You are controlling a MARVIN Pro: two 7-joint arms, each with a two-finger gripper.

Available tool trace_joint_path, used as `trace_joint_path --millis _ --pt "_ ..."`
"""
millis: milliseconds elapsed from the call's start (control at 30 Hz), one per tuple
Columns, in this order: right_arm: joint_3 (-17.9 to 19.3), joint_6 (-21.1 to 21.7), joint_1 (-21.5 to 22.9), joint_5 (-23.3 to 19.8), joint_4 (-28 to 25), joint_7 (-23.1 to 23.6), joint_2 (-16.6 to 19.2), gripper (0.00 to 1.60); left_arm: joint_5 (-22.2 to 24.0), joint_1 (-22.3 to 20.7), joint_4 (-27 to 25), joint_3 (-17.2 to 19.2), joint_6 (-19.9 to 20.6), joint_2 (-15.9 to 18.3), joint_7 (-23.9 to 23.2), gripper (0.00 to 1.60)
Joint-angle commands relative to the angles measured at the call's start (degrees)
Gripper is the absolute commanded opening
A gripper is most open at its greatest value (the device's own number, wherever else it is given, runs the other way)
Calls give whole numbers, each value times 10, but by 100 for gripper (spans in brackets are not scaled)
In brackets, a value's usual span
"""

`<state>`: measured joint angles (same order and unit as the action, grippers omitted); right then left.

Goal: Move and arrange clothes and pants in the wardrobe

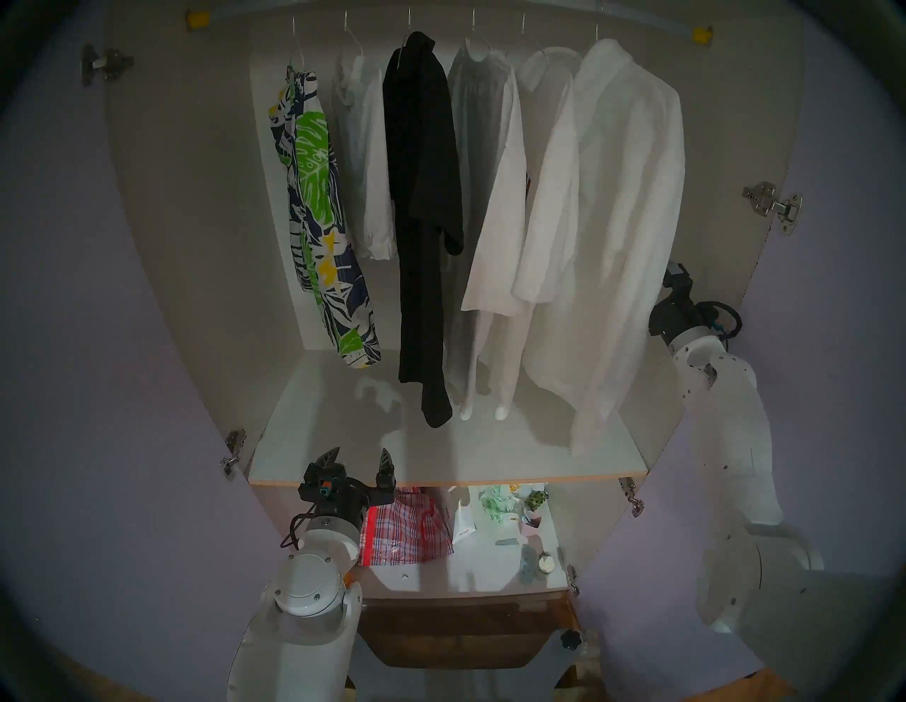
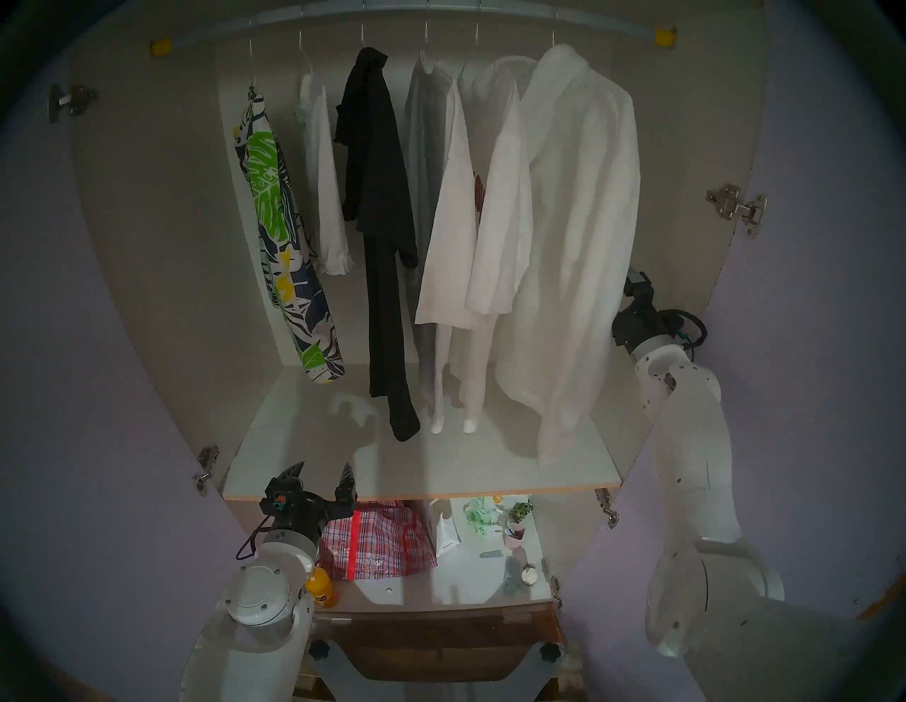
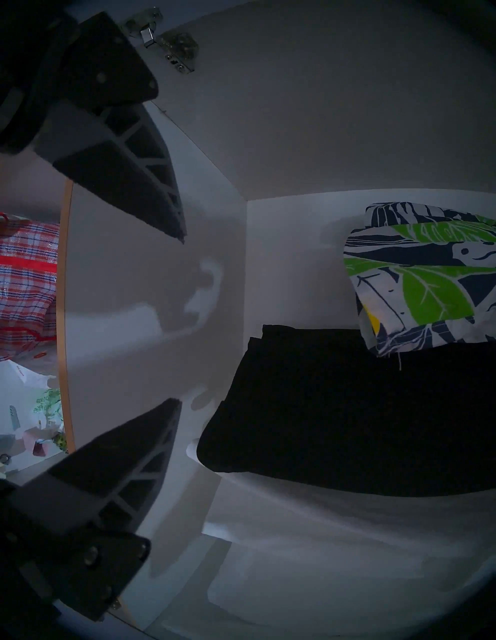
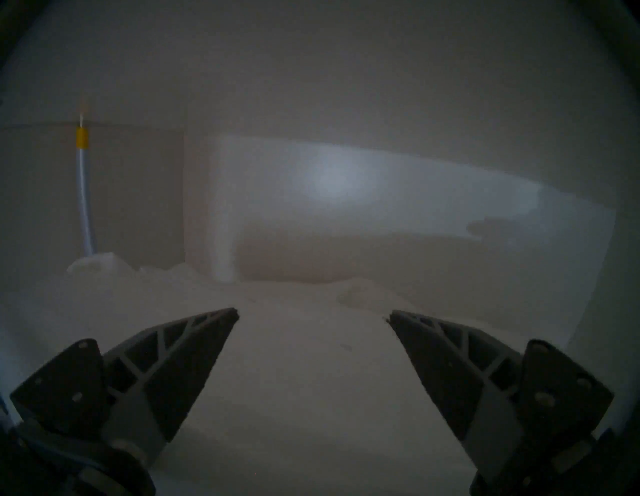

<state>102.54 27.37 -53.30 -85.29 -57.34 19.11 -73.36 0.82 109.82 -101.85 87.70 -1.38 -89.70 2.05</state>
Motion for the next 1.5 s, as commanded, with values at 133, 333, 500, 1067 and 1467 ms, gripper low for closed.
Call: trace_joint_path --millis 133,333,500,1067,1467 --pt "-20 -62 28 41 3 -15 -28 160 0 -5 -15 -1 -2 1 -2 160" --pt "-39 -99 74 67 45 -32 -37 160 0 -5 -15 -2 -3 1 -1 160" --pt "-62 -119 129 91 99 -39 -42 160 0 -5 -15 -2 -3 1 -1 160" --pt "-133 -124 269 117 237 39 -40 160 1 -5 -15 -2 -3 1 -1 160" --pt "-133 -156 321 133 251 21 -41 160 1 -6 -14 -2 -3 1 0 160"
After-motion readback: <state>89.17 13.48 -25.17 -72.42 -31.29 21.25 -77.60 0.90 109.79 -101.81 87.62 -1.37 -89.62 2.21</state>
